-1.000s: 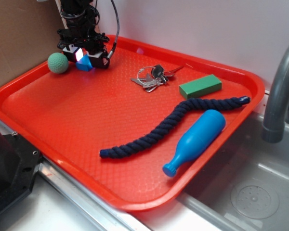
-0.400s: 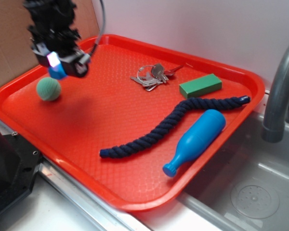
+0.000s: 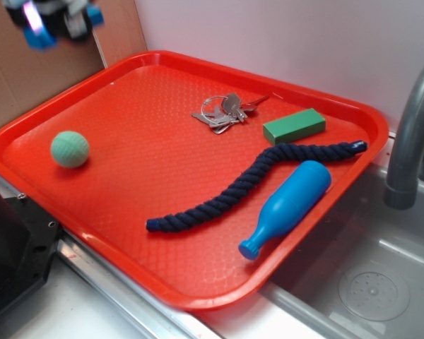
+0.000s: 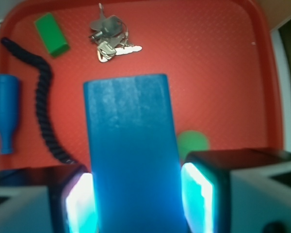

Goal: Grab the blue block.

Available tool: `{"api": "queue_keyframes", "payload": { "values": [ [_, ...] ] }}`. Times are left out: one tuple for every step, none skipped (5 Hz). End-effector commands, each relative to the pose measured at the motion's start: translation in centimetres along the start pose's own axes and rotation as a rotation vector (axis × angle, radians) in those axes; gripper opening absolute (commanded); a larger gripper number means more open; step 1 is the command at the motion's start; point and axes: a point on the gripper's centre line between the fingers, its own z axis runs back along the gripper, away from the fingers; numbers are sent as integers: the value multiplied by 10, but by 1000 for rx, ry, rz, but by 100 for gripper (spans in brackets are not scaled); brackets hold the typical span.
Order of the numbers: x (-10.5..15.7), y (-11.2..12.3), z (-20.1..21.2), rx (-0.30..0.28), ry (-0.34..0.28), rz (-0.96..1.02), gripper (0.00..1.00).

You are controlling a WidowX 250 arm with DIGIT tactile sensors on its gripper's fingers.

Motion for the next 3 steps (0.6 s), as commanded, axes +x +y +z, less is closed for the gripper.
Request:
{"api": "queue_keyframes", "payload": {
  "values": [
    [13,7,21,33,0,27,0],
    [13,5,19,39,-1,23,0],
    [12,2,12,50,5,27,0]
  ]
}}
